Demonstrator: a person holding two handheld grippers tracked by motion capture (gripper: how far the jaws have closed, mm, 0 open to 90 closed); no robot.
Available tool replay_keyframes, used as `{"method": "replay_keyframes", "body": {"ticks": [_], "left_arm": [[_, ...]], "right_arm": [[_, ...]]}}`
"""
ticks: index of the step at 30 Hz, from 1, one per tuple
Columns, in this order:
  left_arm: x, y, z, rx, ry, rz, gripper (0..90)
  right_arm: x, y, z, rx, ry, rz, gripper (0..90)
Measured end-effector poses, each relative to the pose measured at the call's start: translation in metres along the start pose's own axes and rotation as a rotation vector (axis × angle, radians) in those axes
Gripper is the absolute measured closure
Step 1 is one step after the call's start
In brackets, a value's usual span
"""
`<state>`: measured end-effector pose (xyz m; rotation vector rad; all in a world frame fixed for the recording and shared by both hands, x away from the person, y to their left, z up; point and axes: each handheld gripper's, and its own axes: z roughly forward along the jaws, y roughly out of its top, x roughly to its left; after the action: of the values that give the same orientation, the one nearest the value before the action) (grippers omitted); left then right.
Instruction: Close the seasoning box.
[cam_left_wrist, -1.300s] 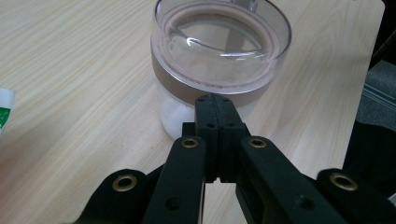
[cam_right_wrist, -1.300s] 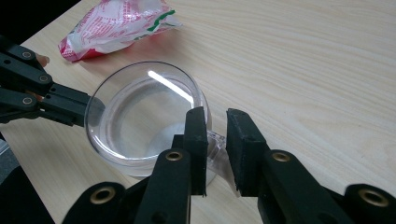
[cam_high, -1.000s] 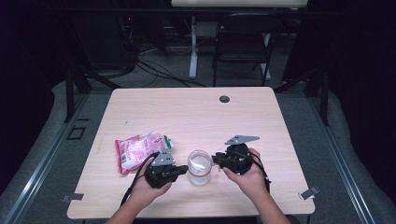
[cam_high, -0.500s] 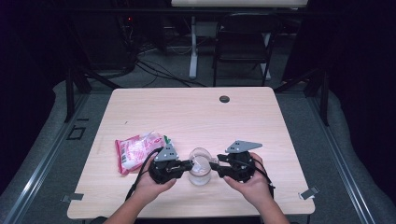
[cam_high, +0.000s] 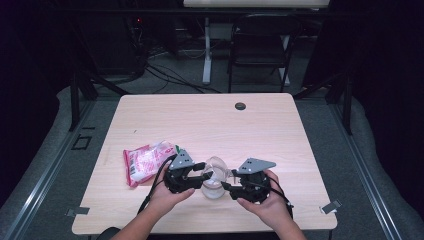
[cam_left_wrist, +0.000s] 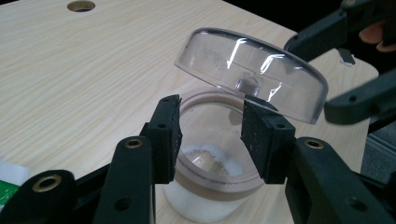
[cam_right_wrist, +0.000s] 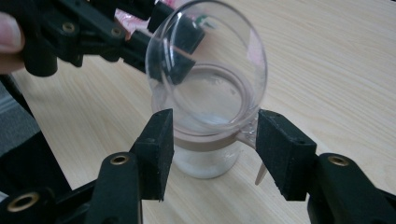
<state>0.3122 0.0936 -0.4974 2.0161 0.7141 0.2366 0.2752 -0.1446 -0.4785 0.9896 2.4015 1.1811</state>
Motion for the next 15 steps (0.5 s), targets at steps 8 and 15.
{"method": "replay_keyframes", "body": {"ticks": [8, 15], "left_arm": [[-0.0006, -0.0002, -0.0031, -0.024, 0.016, -0.018, 51.8], [0.0028, -0.0067, 0.0049, 0.025, 0.047, -0.017, 50.6]], "right_arm": [[0.0099, -0.0006, 0.0107, 0.019, -0.025, -0.056, 45.0], [0.0069, -0.0011, 0.0125, 0.028, -0.029, -0.044, 47.1]]}}
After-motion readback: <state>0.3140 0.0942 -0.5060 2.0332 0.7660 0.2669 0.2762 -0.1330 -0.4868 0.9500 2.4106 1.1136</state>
